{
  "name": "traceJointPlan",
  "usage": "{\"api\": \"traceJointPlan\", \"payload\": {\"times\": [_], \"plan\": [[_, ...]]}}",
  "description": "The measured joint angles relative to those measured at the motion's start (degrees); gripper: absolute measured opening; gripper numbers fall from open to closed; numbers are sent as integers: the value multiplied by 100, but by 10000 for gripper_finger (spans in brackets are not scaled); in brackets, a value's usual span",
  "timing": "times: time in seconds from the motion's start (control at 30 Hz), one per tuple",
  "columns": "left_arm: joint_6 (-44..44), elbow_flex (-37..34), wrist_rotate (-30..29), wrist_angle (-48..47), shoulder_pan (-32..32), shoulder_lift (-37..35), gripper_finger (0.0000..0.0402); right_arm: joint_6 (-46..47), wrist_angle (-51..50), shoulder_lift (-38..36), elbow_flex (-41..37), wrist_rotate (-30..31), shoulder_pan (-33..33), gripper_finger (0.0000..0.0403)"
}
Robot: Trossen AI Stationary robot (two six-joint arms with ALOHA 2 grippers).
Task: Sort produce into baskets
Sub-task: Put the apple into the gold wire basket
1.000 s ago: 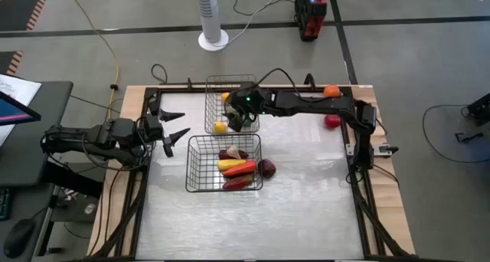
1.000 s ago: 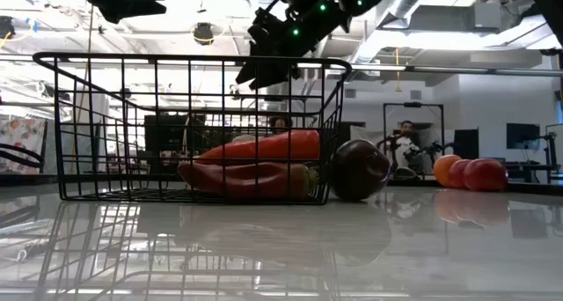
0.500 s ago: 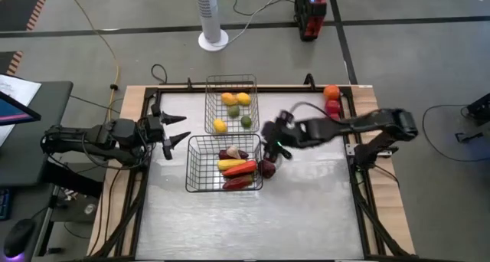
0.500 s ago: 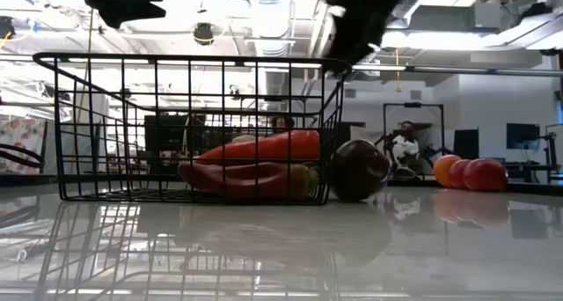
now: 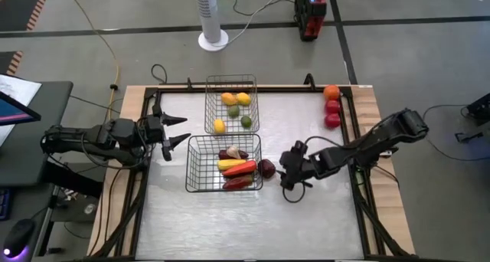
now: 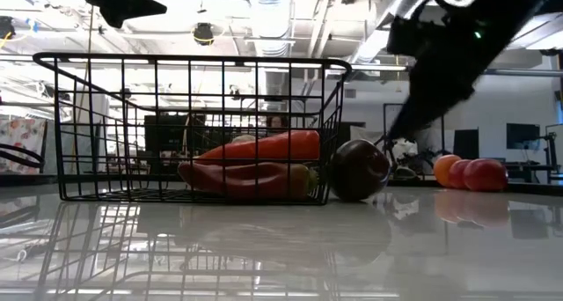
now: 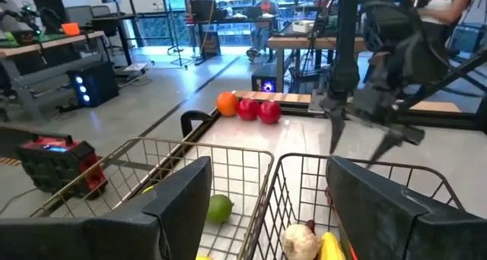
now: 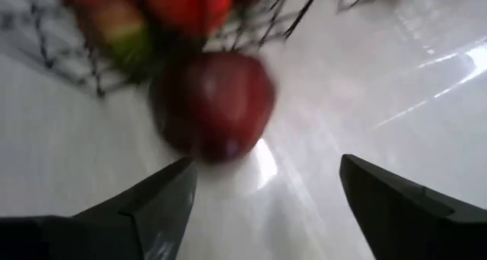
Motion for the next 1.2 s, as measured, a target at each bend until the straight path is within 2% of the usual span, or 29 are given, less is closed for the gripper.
{"api": "traceJointPlan", "payload": {"times": [0.13, 0.23, 0.33, 0.77, 0.93, 1.2], "plan": [[21, 0, -140, 3, 1, 0, 249, -40, 43, 310, 3, -360, 15, 385], [64, 0, -158, 0, 0, 0, 249, -123, 26, 453, 62, -504, -31, 398], [66, 0, -159, -4, 0, 0, 249, -193, 41, 474, 202, -523, -60, 395], [83, 0, -160, -52, 1, 0, 249, -1532, 811, 518, 350, -311, -56, 390], [83, 0, -160, -52, 0, 0, 249, -1690, 1468, 854, 350, -359, -131, 389], [86, 0, -162, -85, 0, 2, 249, -1607, 1574, 1343, 354, -262, -132, 389]]}}
